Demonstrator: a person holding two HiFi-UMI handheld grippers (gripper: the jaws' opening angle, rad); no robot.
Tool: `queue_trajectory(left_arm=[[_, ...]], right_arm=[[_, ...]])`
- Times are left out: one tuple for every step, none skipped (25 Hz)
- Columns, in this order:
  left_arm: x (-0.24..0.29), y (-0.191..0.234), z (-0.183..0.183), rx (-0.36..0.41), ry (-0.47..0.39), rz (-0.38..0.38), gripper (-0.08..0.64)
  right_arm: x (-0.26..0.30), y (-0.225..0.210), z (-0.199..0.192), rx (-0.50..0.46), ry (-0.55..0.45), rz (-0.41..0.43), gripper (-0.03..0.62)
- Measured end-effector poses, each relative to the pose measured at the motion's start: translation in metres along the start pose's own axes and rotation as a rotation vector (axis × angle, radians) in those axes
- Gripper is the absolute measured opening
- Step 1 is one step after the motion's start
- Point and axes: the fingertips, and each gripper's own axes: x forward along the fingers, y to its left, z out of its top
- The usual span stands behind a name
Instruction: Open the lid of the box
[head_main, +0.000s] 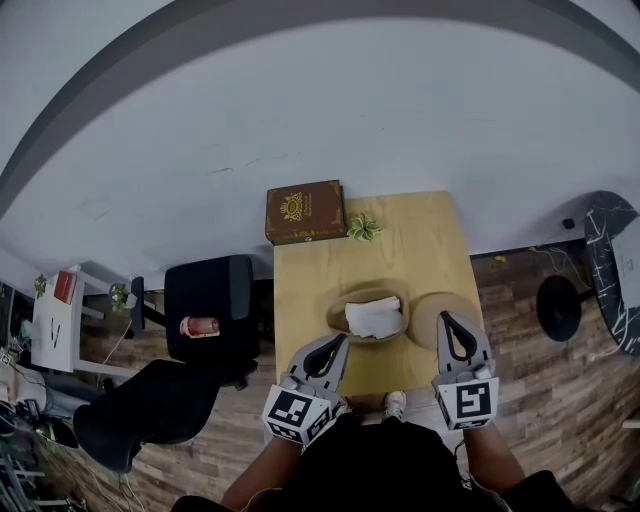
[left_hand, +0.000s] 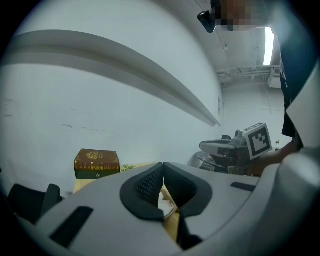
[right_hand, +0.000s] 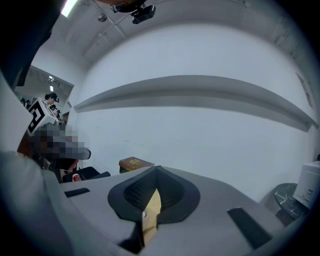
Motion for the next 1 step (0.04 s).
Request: queue_trajectory(left_arm=[[-0.0004, 0.0006, 0.0001, -0.001, -0.001, 0.002, 0.021]], right_arm=[[-0.0009, 0.0018, -0.0033, 0.010, 0.010, -0.001, 0.018]])
